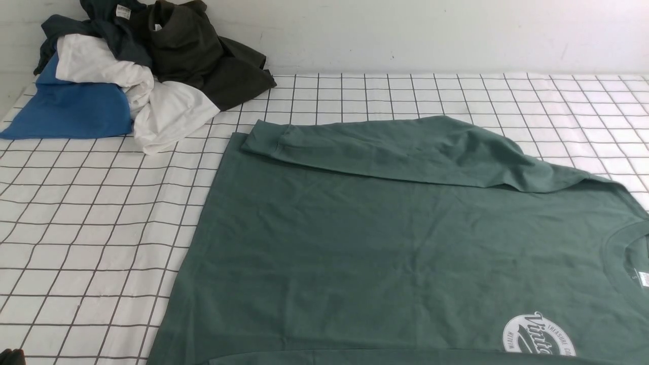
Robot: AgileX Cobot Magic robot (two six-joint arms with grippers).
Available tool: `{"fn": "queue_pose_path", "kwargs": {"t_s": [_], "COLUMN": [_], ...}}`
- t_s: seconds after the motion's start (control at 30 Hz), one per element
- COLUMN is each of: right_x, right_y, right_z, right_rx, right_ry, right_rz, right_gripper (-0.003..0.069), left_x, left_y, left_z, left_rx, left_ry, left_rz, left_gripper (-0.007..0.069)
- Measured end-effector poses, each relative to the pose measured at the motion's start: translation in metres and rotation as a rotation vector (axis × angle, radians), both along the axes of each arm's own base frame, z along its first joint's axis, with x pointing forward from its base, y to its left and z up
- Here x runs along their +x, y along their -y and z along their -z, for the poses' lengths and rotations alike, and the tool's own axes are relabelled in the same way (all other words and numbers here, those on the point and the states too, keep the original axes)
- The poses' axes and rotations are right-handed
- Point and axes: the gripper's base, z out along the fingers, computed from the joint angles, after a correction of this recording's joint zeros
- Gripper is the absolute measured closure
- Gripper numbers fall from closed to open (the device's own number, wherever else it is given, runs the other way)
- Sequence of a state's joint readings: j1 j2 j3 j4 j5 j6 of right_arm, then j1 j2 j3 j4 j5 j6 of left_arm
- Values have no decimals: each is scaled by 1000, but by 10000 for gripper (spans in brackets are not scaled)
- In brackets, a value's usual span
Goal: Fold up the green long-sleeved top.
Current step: Use the left arm to clamp the cuff closest to it
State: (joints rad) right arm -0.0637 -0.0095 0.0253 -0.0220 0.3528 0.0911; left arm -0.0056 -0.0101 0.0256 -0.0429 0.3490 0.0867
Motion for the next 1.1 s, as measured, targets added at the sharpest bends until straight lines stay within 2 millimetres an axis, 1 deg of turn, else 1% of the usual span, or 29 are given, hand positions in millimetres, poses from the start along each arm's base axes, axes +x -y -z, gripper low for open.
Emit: {"fn": "queue_pose_path", "kwargs": {"t_s": [0.57, 0.63, 0.7, 0.73, 0.77, 0.8, 0.87, 0.9, 0.93, 0.97, 1.0, 1.07, 1.1], "right_x": [0, 0, 0, 0, 0, 0, 0, 0, 0, 0, 0, 0, 0], "right_y": [0, 0, -1, -1, -3, -4, -8, -9, -12, -12, -15, -17, -17], "right_z": [0, 0, 0, 0, 0, 0, 0, 0, -1, -1, -2, -4, -5], "right_rx": [7, 25, 104, 116, 214, 302, 544, 624, 808, 841, 1000, 1115, 1143], "right_ry": [1, 2, 7, 6, 11, 14, 19, 20, 18, 16, 9, 14, 16], "right_rz": [1, 3, 8, 8, 13, 14, 20, 22, 24, 26, 24, 19, 17], "right_gripper": [669, 669, 669, 669, 669, 669, 669, 669, 669, 669, 669, 669, 669], "left_x": [0, 0, 0, 0, 0, 0, 0, 0, 0, 0, 0, 1, 1], "left_y": [0, 1, 4, 4, 7, 9, 13, 15, 17, 17, 19, 19, 19], "left_z": [0, 0, -1, -1, -2, -3, -7, -8, -10, -11, -12, -14, -16], "left_rx": [0, -42, -192, -220, -391, -502, -767, -843, -993, -1026, -1116, -1197, -1234], "left_ry": [2, 4, 5, 6, 3, 2, 1, 0, -6, -7, -13, -7, 1], "left_rz": [0, -3, -11, -15, -24, -30, -42, -45, -49, -50, -48, -50, -52], "left_gripper": [631, 631, 631, 631, 631, 631, 631, 631, 631, 631, 631, 631, 631]}}
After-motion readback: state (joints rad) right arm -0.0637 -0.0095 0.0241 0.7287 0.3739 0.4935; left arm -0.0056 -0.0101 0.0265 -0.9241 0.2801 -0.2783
